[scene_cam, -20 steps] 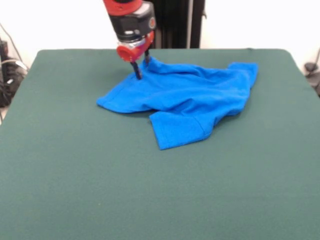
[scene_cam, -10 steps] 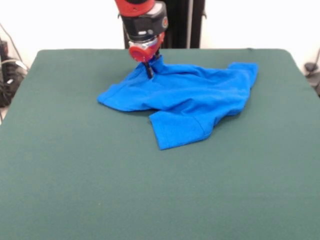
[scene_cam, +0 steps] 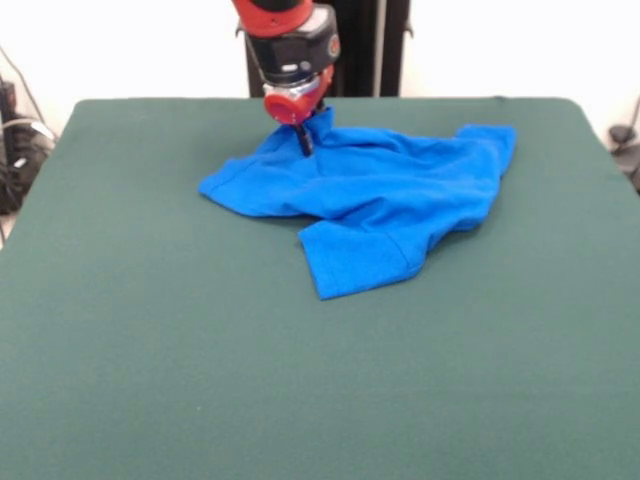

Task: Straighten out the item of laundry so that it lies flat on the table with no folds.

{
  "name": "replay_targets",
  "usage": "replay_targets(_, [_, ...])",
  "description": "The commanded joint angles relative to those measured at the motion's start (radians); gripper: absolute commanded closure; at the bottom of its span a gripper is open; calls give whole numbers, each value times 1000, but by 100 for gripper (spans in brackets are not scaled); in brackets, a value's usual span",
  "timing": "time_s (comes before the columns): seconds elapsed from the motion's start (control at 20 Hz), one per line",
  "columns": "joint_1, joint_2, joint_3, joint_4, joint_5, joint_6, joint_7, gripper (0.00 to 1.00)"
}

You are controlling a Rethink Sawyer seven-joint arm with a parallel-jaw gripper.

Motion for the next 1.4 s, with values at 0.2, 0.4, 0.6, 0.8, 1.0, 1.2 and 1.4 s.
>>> replay_targets(0.2, [0,61,99,38,-83,-106,-8,0])
replay_targets(0.4, [-21,28,82,74,-140,-110,-24,0])
replay_targets(0.6, [-44,-13,85,121,-212,-142,-34,0])
replay_targets(0.8, [-45,-47,108,227,-246,-213,37,0])
replay_targets(1.0, [-32,-73,104,323,-246,-262,96,0])
replay_targets(1.2, [-27,52,75,299,-298,-385,89,0])
replay_targets(1.4, [10,250,0,175,-362,-539,72,0])
